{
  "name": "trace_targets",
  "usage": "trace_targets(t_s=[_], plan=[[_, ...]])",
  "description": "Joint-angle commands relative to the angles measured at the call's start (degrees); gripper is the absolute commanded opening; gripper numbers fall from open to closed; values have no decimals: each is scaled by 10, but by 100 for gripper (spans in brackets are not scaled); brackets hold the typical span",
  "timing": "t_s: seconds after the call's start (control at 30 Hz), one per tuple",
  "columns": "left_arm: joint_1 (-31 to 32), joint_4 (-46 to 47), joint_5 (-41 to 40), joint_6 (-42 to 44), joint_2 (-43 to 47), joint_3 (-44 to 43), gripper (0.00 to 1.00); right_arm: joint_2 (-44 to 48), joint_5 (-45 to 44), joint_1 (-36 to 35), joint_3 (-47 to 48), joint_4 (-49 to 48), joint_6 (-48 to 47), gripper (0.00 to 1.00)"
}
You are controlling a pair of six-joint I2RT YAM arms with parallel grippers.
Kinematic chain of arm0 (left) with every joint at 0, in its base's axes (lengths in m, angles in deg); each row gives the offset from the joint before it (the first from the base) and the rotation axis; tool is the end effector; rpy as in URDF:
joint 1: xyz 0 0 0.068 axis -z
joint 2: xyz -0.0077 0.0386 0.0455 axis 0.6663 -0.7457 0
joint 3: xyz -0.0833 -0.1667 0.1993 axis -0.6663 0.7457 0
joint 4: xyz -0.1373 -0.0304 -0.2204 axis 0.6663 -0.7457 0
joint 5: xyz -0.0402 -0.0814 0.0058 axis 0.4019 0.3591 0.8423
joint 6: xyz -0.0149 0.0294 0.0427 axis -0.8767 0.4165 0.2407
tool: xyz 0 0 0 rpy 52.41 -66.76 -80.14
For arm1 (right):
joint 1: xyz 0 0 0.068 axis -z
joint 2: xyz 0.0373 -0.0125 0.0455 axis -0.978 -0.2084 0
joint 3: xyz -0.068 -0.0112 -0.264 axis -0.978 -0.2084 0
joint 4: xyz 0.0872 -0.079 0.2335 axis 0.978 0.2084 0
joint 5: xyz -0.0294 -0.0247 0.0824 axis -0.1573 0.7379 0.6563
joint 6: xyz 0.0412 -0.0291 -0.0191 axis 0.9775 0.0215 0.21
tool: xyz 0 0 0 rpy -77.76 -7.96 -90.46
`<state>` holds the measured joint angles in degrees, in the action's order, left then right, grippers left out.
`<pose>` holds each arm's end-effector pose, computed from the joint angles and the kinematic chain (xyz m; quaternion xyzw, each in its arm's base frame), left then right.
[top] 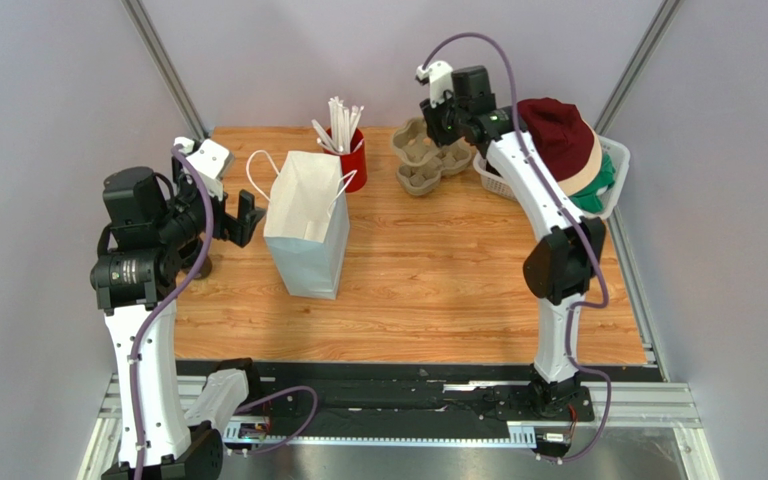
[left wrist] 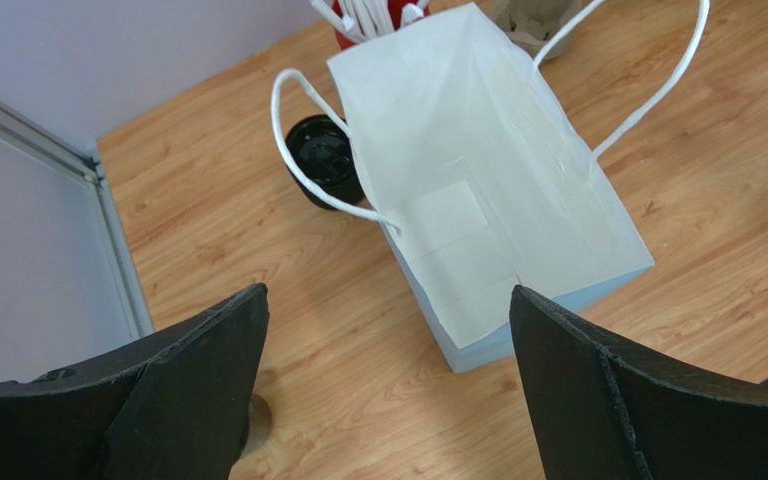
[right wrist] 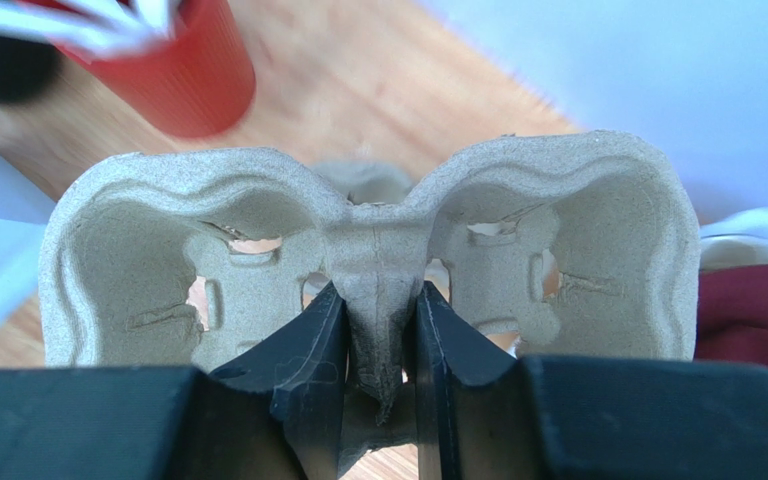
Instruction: Pack the takeout coffee
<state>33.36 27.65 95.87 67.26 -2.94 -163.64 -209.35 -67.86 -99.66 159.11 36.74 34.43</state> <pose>0.1420 0.0018 0.4461 0.2229 0.7898 -0.1057 0.5616 0.4437 0.1804 0.3506 -0.3107 0.8424 0.0690 0.4348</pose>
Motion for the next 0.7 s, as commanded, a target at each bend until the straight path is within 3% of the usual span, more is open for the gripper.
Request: trace_targets(t_s=[0.0, 0.2, 0.33, 0.67], plan=[[-5, -31, -8, 26, -21, -83, 99, 102, 9, -5, 10, -11, -3, 25], [-5, -43, -28, 29, -57, -132, 99, 195, 28, -48, -19, -34, -23, 27], [-5, -35, -33, 27, -85, -136, 99, 229, 11, -121, -40, -59, -50, 29], [-4, -37, 12, 15, -130, -140, 98, 142, -18, -240, 79, -38, -75, 30]])
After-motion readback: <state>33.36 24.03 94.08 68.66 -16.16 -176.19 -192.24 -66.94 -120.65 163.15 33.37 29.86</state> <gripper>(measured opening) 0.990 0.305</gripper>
